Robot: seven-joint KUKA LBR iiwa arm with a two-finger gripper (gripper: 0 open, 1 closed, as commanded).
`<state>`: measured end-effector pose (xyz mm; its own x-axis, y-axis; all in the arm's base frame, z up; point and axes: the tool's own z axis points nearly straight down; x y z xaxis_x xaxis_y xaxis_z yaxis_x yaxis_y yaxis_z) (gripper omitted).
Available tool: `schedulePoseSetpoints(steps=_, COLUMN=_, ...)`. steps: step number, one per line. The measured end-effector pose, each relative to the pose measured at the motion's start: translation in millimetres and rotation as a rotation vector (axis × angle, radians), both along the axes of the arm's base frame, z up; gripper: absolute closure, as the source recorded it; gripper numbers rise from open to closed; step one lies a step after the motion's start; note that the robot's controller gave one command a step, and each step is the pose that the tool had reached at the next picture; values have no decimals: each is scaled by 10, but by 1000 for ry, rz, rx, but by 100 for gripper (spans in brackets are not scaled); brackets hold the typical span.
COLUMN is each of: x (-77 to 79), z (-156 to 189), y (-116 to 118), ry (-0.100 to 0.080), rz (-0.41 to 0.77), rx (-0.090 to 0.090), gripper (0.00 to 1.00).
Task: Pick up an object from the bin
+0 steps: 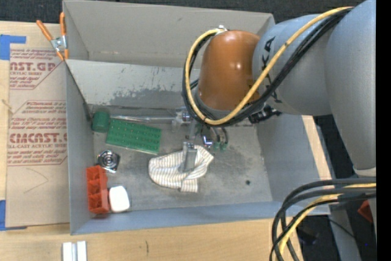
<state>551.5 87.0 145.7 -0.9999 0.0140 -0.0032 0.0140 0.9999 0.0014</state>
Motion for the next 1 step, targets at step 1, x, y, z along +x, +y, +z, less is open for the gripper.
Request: schedulePoseSetpoints(steps=1, x=-65, z=-221, y=15, ry=-2, rz=108, rx=1, gripper=0)
